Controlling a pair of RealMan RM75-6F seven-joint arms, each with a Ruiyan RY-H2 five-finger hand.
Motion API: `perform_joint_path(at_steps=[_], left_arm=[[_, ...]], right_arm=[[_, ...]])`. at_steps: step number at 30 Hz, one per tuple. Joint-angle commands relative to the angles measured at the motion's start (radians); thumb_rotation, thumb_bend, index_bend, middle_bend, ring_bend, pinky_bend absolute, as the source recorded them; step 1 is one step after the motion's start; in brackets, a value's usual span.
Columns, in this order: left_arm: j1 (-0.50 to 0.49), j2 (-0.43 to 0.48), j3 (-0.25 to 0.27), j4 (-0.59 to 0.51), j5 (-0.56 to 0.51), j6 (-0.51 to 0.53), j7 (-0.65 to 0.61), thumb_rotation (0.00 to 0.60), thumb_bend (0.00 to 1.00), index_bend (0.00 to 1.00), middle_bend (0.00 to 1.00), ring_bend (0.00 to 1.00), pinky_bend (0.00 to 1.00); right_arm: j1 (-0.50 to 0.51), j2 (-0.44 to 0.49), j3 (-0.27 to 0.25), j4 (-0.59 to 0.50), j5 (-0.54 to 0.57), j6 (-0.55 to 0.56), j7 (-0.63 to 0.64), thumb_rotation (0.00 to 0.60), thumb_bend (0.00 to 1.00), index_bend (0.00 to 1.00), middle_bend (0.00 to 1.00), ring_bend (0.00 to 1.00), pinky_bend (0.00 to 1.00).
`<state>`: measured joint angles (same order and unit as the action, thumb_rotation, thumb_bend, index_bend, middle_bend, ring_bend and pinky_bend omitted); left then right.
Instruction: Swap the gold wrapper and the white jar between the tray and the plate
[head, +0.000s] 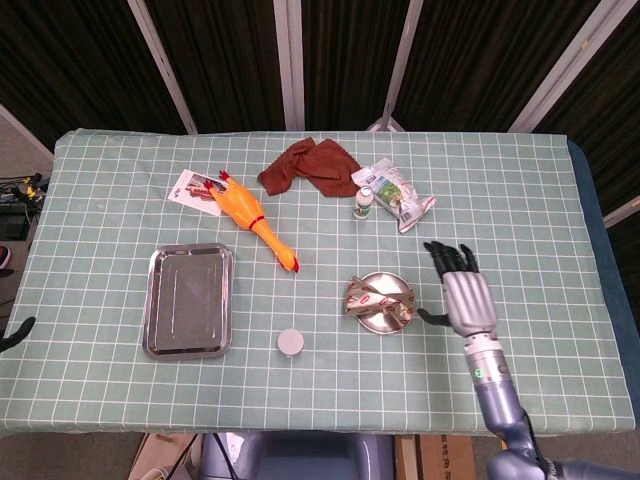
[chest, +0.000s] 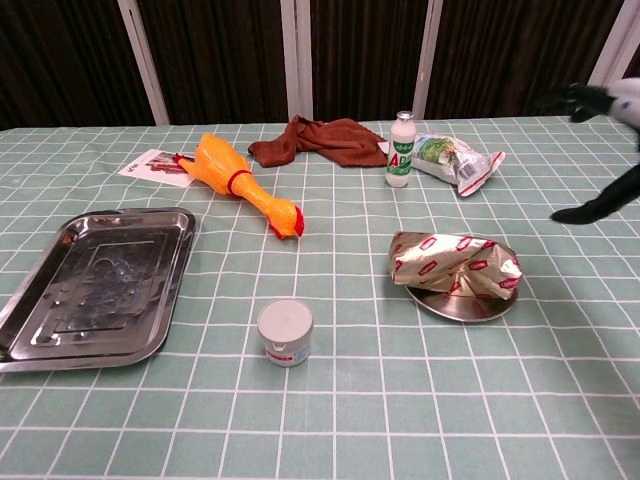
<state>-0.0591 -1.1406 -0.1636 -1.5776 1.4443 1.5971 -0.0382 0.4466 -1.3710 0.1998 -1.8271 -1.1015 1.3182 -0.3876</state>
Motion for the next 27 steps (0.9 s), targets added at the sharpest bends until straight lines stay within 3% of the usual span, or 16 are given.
perform_joint_path(at_steps=[1,4,6,9,11,20,27], left_arm=[[-0.016,0.001,0.009,0.003,0.025,-0.013,-0.01,0.6,0.28,0.28,0.04,0.0,0.24],[-0.055,0.022,0.02,-0.003,0.041,-0.087,-0.022,0.6,0.28,0.28,0.04,0.0,0.24],[-0.168,0.087,0.022,-0.058,0.092,-0.256,-0.068,0.6,0.28,0.28,0.04,0.0,0.22],[-0.277,0.157,0.014,-0.134,0.098,-0.431,-0.077,0.6,0.26,0.28,0.04,0.0,0.2],[-0.353,0.167,0.002,-0.178,0.091,-0.534,-0.016,0.6,0.23,0.28,0.03,0.0,0.19],[-0.556,0.052,-0.037,-0.274,-0.062,-0.776,0.188,0.6,0.16,0.27,0.03,0.0,0.18],[-0.647,-0.073,-0.007,-0.256,-0.12,-0.869,0.24,0.6,0.16,0.27,0.03,0.0,0.18]], right_arm=[[-0.135,0.112,-0.053,0.019,-0.1,0.109,0.179,0.6,0.16,0.1,0.12,0.11,0.0],[-0.222,0.135,-0.116,0.109,-0.187,0.192,0.274,0.6,0.16,0.1,0.12,0.1,0.0],[-0.29,0.132,-0.162,0.177,-0.233,0.254,0.35,0.6,0.16,0.1,0.12,0.06,0.0],[-0.322,0.115,-0.176,0.237,-0.267,0.286,0.359,0.6,0.15,0.1,0.11,0.02,0.0],[-0.329,0.11,-0.178,0.245,-0.267,0.282,0.334,0.6,0.13,0.1,0.09,0.01,0.0],[-0.348,0.097,-0.152,0.24,-0.261,0.277,0.301,0.6,0.13,0.08,0.08,0.0,0.0],[-0.351,0.096,-0.144,0.251,-0.259,0.245,0.308,0.6,0.13,0.08,0.08,0.0,0.0]])
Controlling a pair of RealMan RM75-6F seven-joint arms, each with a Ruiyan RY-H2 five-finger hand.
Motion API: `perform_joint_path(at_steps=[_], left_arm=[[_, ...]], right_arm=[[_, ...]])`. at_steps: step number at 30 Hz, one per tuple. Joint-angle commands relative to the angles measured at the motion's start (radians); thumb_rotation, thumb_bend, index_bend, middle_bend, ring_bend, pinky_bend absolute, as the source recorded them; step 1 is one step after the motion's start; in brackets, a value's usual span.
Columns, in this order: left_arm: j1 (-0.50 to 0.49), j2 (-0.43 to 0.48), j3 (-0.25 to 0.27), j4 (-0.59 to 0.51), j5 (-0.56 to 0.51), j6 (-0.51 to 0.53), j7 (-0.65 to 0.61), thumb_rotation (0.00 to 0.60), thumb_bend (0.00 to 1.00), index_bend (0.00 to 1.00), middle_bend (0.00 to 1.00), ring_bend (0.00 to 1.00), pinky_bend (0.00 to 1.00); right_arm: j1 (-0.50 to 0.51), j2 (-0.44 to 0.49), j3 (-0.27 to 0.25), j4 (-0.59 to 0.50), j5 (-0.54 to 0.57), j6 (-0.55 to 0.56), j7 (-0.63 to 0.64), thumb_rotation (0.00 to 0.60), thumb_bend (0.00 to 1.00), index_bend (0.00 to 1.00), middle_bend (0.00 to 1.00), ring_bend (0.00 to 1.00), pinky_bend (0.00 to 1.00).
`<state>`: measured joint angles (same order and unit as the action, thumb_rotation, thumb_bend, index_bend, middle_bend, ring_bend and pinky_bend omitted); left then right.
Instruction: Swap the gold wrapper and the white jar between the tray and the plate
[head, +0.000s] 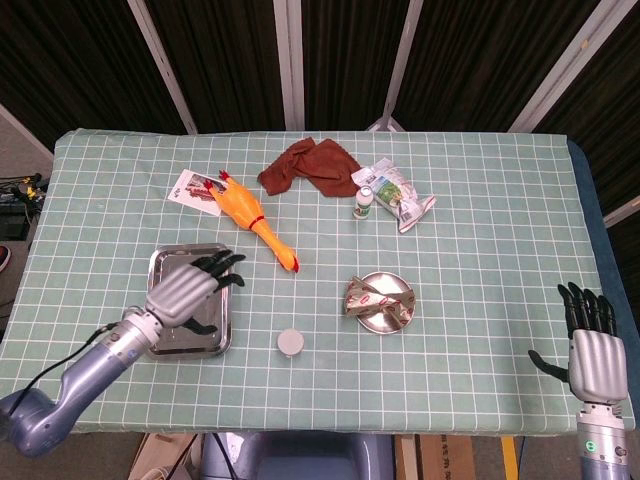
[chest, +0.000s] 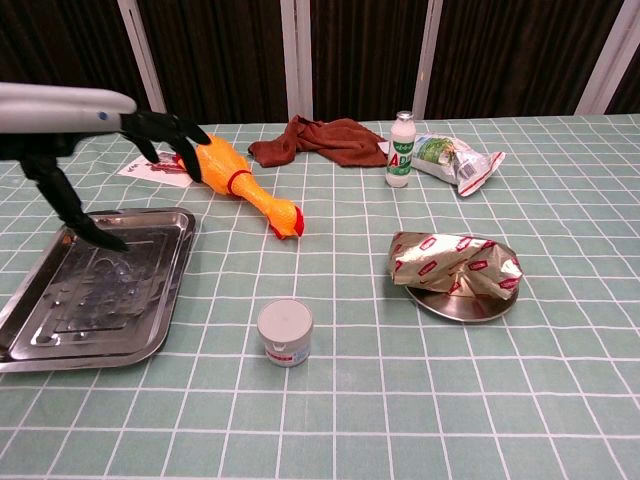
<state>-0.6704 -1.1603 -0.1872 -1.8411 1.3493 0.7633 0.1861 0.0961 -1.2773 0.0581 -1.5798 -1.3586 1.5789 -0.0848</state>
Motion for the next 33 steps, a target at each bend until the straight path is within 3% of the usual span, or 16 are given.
perform_joint_path(at_steps=[1,7,19,33], left_arm=[[-0.043,-0.074,0.025,0.015,-0.026,-0.041,0.019,0.6,0.16,0.27,0.03,0.0,0.18],[-0.065,-0.213,0.057,0.103,-0.002,-0.012,0.038,0.6,0.16,0.26,0.05,0.0,0.18],[-0.096,-0.401,0.09,0.242,0.052,0.043,0.032,0.6,0.17,0.27,0.08,0.01,0.21],[-0.109,-0.47,0.125,0.309,0.113,0.086,0.015,0.6,0.23,0.34,0.24,0.17,0.33]], right_arm=[[-0.001,0.003,-0.002,0.004,0.0,-0.023,0.003,0.6,0.13,0.08,0.08,0.0,0.0],[-0.003,0.004,0.005,0.004,0.0,-0.041,0.001,0.6,0.13,0.08,0.08,0.0,0.0],[-0.015,0.009,0.026,-0.002,0.0,-0.055,0.038,0.6,0.13,0.08,0.08,0.0,0.0],[-0.027,0.011,0.05,-0.004,0.004,-0.059,0.086,0.6,0.13,0.08,0.08,0.01,0.0]])
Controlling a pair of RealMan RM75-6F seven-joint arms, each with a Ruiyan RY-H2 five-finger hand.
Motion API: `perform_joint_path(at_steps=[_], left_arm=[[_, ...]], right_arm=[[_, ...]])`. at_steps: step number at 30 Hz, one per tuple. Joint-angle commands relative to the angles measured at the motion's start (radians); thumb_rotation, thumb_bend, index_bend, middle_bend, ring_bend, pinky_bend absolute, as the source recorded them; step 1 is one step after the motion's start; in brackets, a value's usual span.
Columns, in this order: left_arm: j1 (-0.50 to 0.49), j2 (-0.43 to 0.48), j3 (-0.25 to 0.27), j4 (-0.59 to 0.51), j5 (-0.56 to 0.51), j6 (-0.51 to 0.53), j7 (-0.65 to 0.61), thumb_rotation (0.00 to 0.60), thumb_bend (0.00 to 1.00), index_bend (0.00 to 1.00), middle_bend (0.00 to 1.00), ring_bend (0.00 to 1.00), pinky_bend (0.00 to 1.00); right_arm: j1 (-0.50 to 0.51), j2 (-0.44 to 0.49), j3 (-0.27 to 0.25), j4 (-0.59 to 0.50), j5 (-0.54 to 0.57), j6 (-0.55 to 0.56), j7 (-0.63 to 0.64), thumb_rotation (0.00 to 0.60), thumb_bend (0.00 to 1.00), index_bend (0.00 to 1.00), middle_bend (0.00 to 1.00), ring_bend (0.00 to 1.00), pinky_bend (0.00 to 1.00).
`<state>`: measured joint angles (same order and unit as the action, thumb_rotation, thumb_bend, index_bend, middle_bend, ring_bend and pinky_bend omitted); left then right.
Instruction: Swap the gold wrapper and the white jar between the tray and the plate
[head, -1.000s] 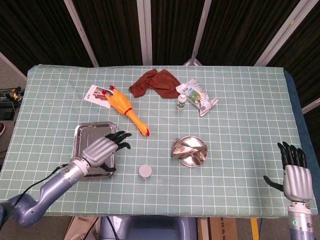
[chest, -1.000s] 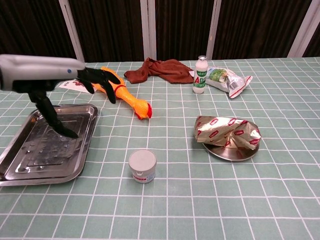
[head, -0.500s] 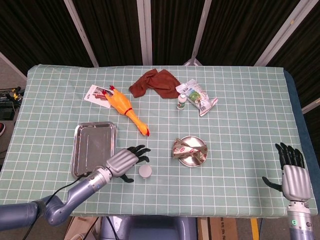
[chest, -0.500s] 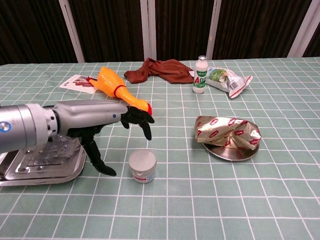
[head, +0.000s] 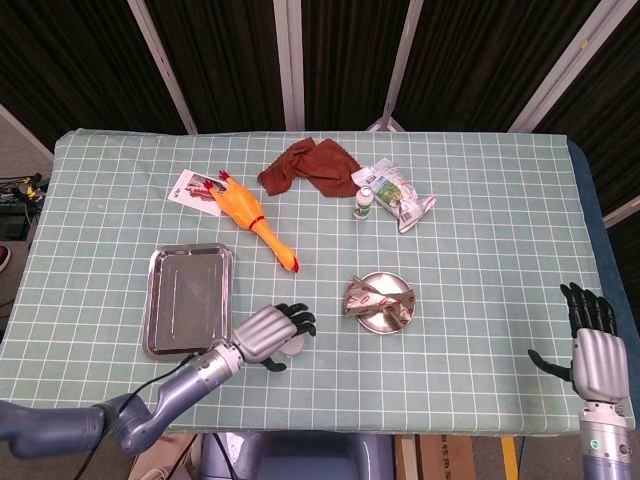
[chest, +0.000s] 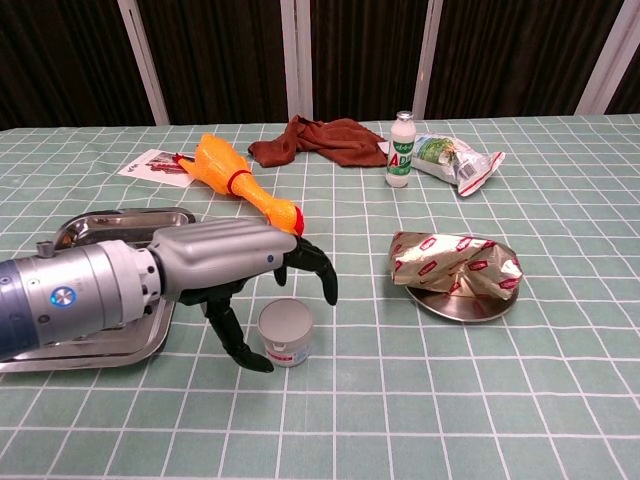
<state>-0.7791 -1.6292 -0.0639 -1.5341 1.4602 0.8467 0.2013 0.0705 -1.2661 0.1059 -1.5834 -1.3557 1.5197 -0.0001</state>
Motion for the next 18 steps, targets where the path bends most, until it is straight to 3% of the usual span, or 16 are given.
perform_joint_path(at_steps=[1,9,18], left_arm=[[0.0,-0.002,0.004,0.004,0.003,0.005,0.002,0.6,0.23,0.34,0.24,0.17,0.33],[-0.005,-0.018,0.019,0.025,0.007,0.009,0.019,0.6,0.32,0.39,0.36,0.26,0.38],[-0.004,-0.025,0.027,0.037,-0.008,0.012,0.054,0.6,0.36,0.41,0.4,0.31,0.42]], right_arm=[[-0.002,-0.001,0.004,0.0,0.002,-0.001,0.002,0.6,0.13,0.08,0.08,0.01,0.0],[-0.007,-0.002,0.016,-0.006,0.012,-0.007,0.019,0.6,0.13,0.08,0.08,0.02,0.0],[-0.013,-0.008,0.03,-0.011,0.025,-0.011,0.039,0.6,0.13,0.08,0.08,0.02,0.0]])
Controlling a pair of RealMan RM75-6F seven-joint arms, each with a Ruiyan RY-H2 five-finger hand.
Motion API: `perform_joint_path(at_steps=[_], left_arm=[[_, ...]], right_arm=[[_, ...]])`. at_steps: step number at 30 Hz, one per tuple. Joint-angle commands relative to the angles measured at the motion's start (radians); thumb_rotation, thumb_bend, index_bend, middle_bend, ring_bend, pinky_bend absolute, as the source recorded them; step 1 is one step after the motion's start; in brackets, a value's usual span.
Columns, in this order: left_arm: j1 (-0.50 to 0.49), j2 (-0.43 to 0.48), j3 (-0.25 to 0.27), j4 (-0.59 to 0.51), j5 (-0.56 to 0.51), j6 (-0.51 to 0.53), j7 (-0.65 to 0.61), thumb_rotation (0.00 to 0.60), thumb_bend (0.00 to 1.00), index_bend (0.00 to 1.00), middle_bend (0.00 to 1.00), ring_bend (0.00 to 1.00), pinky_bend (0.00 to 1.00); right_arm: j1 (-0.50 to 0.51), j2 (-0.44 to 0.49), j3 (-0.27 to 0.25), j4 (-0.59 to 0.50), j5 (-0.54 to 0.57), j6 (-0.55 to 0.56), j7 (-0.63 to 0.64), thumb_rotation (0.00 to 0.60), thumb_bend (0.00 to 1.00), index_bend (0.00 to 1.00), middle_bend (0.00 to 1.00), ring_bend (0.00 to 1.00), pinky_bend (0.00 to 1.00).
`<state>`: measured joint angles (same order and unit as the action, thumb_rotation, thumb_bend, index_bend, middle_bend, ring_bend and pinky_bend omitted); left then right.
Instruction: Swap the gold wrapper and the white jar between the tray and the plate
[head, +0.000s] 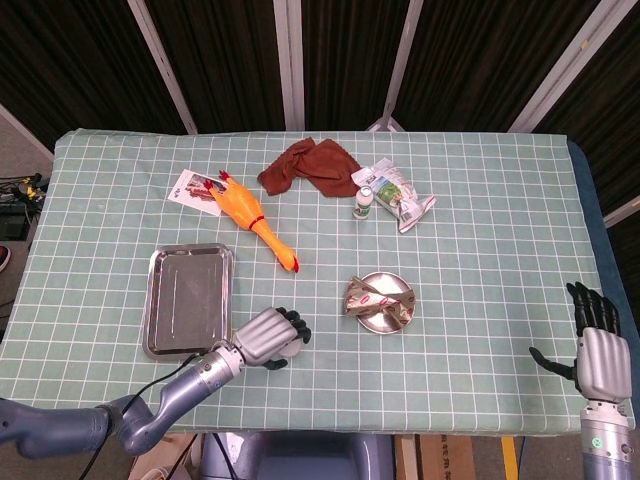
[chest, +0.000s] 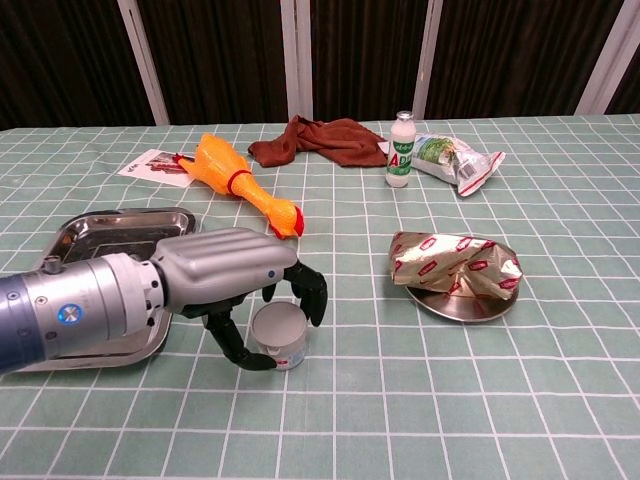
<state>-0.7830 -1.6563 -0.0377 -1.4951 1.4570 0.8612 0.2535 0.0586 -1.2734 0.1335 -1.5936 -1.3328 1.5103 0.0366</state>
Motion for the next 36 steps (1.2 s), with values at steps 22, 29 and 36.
perform_joint_path(at_steps=[22,29,36], left_arm=[[0.028,0.112,-0.028,-0.077,0.001,0.106,0.04,0.6,0.57,0.48,0.53,0.43,0.52],[0.078,0.297,-0.035,-0.183,-0.001,0.186,0.103,0.6,0.55,0.47,0.52,0.43,0.51],[0.169,0.432,0.013,-0.149,0.01,0.263,0.019,0.6,0.55,0.47,0.52,0.43,0.51]], right_arm=[[-0.013,-0.019,0.032,-0.011,0.043,-0.003,-0.008,0.6,0.13,0.09,0.08,0.04,0.0],[-0.011,-0.018,0.023,-0.004,0.028,-0.011,-0.015,0.6,0.13,0.09,0.08,0.04,0.0],[-0.01,-0.018,0.02,-0.004,0.023,-0.017,-0.024,0.6,0.13,0.09,0.08,0.04,0.0]])
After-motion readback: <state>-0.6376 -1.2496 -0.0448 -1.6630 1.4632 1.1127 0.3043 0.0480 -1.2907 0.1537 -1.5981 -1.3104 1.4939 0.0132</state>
